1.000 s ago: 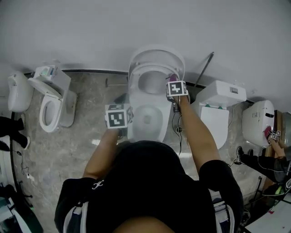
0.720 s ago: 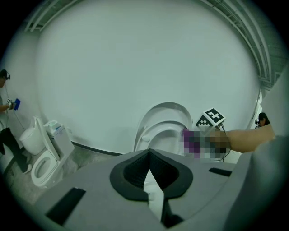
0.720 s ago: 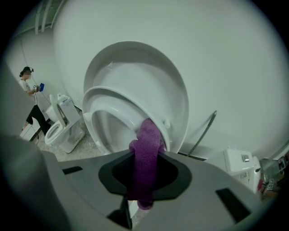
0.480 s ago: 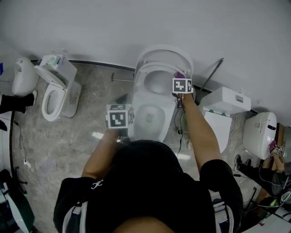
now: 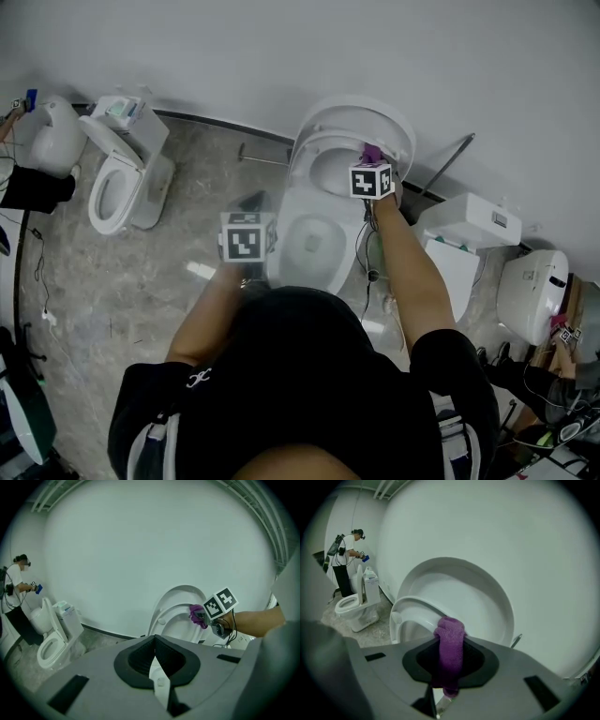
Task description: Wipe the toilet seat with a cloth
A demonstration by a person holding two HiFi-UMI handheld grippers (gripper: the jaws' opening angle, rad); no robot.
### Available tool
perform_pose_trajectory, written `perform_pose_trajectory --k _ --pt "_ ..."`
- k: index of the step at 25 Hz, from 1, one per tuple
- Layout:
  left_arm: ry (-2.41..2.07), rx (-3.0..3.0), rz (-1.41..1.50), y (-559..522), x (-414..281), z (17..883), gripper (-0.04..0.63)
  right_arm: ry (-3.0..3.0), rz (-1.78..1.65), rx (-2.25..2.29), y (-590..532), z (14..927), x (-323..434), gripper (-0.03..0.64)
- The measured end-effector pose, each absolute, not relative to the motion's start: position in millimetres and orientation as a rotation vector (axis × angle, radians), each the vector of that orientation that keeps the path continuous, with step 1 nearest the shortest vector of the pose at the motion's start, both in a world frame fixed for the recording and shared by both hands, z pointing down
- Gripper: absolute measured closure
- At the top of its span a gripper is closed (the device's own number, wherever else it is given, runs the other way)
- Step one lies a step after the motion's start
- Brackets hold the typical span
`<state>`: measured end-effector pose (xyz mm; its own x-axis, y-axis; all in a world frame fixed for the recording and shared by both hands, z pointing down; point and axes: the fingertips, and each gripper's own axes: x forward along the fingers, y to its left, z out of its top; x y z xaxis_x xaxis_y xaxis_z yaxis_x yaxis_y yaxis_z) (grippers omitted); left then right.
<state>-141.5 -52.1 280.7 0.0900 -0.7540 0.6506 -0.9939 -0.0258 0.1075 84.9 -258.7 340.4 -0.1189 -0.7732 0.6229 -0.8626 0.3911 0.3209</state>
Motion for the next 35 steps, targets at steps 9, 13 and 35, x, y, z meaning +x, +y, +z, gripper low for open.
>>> perform_pose_trajectory --k 9,13,35 --pt "-1.747 1.778 0.550 -47.0 -174.0 285.1 0.589 -1.972 0.072 1.299 -264.3 335.0 33.6 0.539" --pt "-1.753 1.752 0.535 -43.3 -183.4 284.3 0.589 -1.994 0.042 1.236 -264.2 338.0 7.5 0.538" --pt "-1.687 1.626 0.520 -13.5 -262.6 332.5 0.589 -1.930 -0.017 0.987 -245.7 403.4 -102.3 0.540"
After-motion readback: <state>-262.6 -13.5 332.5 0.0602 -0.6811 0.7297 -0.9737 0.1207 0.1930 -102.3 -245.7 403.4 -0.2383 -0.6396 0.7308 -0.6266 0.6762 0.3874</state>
